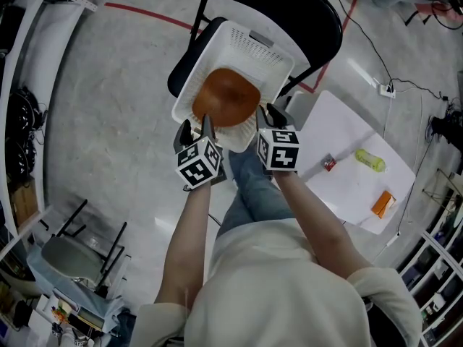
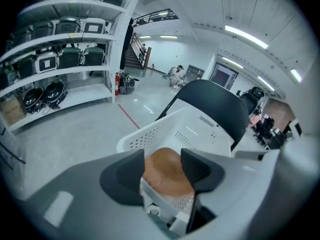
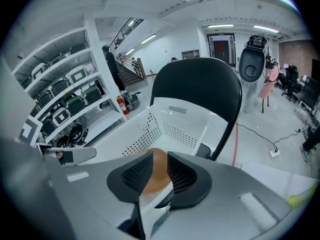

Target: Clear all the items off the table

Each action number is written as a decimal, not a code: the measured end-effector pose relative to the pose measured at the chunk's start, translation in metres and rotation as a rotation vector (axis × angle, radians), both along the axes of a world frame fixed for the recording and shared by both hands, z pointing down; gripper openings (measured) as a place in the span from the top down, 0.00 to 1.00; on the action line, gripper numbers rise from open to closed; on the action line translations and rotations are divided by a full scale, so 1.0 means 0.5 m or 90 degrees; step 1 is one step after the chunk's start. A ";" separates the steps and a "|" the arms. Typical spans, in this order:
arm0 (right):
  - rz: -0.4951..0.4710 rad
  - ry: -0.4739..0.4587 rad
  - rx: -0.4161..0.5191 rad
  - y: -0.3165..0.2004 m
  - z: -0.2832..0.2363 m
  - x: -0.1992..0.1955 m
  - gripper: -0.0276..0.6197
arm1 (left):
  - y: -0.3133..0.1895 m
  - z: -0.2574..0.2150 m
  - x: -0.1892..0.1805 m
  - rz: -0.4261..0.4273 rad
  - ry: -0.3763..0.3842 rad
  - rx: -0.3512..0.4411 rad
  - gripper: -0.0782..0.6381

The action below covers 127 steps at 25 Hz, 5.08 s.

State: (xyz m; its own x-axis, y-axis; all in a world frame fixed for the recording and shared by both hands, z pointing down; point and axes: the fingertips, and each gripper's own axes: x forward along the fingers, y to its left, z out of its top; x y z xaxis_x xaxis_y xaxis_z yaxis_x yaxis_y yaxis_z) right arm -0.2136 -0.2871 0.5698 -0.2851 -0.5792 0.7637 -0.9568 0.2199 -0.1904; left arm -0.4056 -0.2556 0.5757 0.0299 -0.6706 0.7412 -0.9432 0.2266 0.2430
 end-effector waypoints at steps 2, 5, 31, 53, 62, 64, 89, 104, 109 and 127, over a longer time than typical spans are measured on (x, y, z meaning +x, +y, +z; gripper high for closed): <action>-0.006 0.001 0.001 0.005 -0.001 -0.001 0.83 | -0.004 -0.007 0.007 0.012 -0.006 0.007 0.57; -0.011 0.001 0.002 0.015 -0.002 -0.002 0.84 | -0.005 -0.013 0.010 0.011 -0.006 0.012 0.59; -0.049 -0.013 0.055 0.098 -0.089 0.000 0.96 | 0.067 -0.099 0.061 0.052 -0.009 0.049 0.88; -0.104 -0.030 0.108 0.283 -0.190 0.016 0.96 | 0.233 -0.231 0.139 0.124 0.012 0.120 0.88; -0.122 -0.031 0.125 0.397 -0.220 0.053 0.96 | 0.353 -0.252 0.199 0.141 0.024 0.131 0.88; -0.121 -0.029 0.128 0.416 -0.224 0.064 0.96 | 0.377 -0.254 0.209 0.141 0.027 0.130 0.88; -0.043 -0.024 0.129 0.481 -0.239 0.243 0.96 | 0.424 -0.272 0.395 0.255 0.041 0.135 0.88; 0.014 0.006 0.097 0.497 -0.215 0.486 0.96 | 0.411 -0.221 0.642 0.332 0.063 0.089 0.88; 0.031 0.012 0.070 0.516 -0.169 0.570 0.96 | 0.419 -0.172 0.696 0.331 0.059 0.063 0.88; 0.019 0.037 -0.048 0.568 0.108 0.758 0.95 | 0.458 0.067 0.834 0.337 0.037 -0.010 0.88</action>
State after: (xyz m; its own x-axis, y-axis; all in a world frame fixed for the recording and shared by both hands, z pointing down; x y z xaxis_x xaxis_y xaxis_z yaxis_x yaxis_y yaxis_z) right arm 0.1653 -0.0032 0.6239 -0.2221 -0.5276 0.8199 -0.9727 0.1777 -0.1492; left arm 0.0112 -0.0266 0.6092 0.4031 -0.5406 0.7385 -0.9143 -0.2731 0.2992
